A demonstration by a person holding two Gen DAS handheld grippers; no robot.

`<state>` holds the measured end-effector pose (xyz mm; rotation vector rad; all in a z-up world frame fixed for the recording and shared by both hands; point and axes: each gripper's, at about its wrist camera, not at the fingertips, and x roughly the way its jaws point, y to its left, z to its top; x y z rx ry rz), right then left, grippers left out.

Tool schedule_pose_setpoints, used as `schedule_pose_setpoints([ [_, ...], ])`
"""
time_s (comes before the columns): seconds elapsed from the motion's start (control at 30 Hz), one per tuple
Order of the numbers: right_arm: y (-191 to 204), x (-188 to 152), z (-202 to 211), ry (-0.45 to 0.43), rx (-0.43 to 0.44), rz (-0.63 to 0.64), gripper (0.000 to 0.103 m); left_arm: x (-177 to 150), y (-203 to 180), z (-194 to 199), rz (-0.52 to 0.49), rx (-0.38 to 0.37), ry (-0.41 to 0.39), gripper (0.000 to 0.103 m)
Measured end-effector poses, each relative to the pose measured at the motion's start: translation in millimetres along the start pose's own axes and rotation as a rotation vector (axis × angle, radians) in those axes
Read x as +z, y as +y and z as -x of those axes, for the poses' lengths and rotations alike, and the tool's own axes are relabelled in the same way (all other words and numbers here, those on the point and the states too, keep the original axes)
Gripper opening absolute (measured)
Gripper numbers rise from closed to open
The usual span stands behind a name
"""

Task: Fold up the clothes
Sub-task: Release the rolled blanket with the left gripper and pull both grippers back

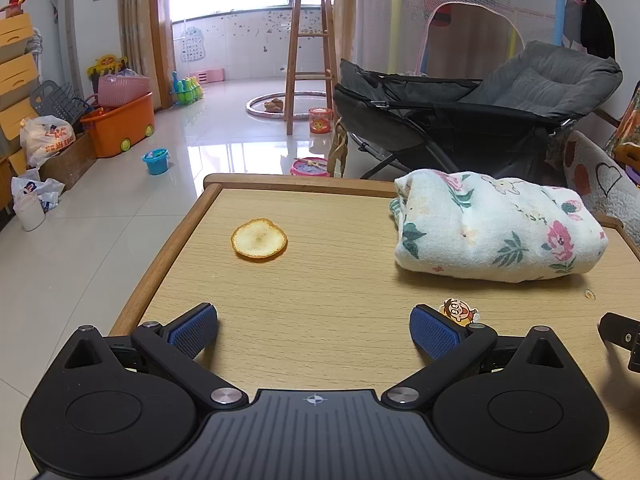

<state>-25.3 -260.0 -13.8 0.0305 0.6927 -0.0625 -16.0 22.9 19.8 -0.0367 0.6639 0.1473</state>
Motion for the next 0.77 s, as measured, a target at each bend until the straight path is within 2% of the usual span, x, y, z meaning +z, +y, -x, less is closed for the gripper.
schedule_pose_setpoints([
  [0.77,-0.2,0.8,0.1,0.001,0.000,-0.001,0.103,0.9,-1.1,1.7,0.001,0.002,0.002,0.103],
])
